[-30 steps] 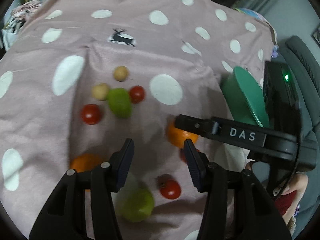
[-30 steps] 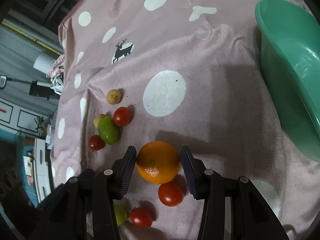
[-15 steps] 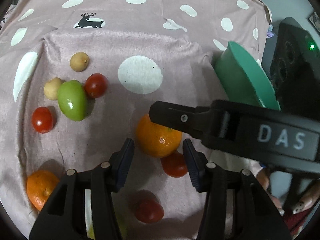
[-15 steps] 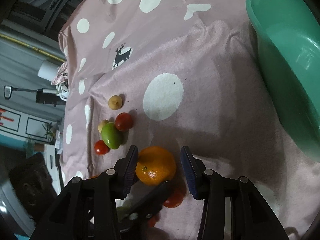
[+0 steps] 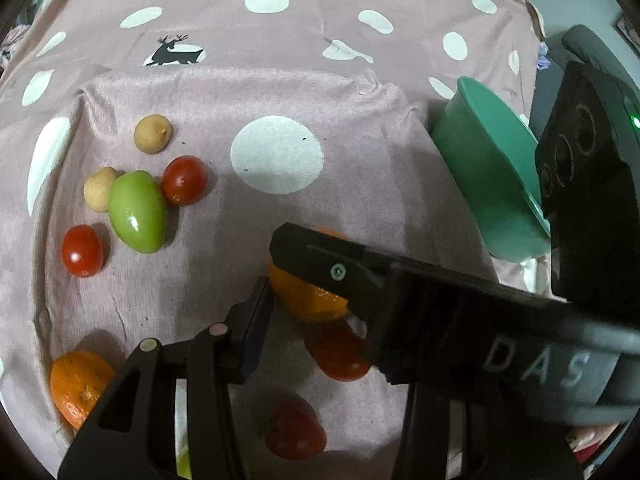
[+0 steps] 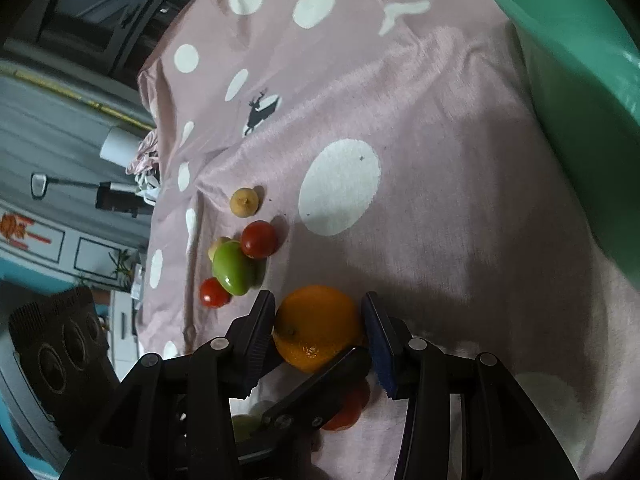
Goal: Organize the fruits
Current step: 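Lift the orange and carry it toward the green bowl with the right tool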
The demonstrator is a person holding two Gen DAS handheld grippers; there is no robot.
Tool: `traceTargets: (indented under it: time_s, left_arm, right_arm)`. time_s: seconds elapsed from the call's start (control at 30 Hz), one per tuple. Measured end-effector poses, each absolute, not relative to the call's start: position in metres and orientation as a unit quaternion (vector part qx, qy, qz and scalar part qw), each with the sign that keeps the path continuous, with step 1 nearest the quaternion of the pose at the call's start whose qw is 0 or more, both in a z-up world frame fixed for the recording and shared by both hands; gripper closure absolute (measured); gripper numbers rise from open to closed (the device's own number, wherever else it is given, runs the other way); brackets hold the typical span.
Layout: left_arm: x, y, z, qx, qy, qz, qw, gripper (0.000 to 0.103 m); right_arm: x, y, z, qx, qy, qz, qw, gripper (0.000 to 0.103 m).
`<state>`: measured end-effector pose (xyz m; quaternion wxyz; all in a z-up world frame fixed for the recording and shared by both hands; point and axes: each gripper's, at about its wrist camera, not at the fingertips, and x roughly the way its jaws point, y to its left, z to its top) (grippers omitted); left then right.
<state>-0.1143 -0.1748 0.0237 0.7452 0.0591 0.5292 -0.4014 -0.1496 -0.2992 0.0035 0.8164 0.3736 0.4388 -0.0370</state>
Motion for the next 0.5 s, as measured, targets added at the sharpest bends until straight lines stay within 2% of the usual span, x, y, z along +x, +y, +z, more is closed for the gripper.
traceTargets:
  time_s: [0.17,0.5]
  left_arm:
    - [-0.118,-0.171,0.031,0.055,0.518,-0.401,0.754,0.058]
    - [-0.139,-0.154,0.067,0.057,0.449,-0.406,0.794,0.058]
  right_arm:
    - [-0.148,-0.296,0.012,0.353,0.44,-0.036,0.825,0.056]
    - [-0.165,-0.28,0.042,0.332,0.391,-0.012,0.858,0.056]
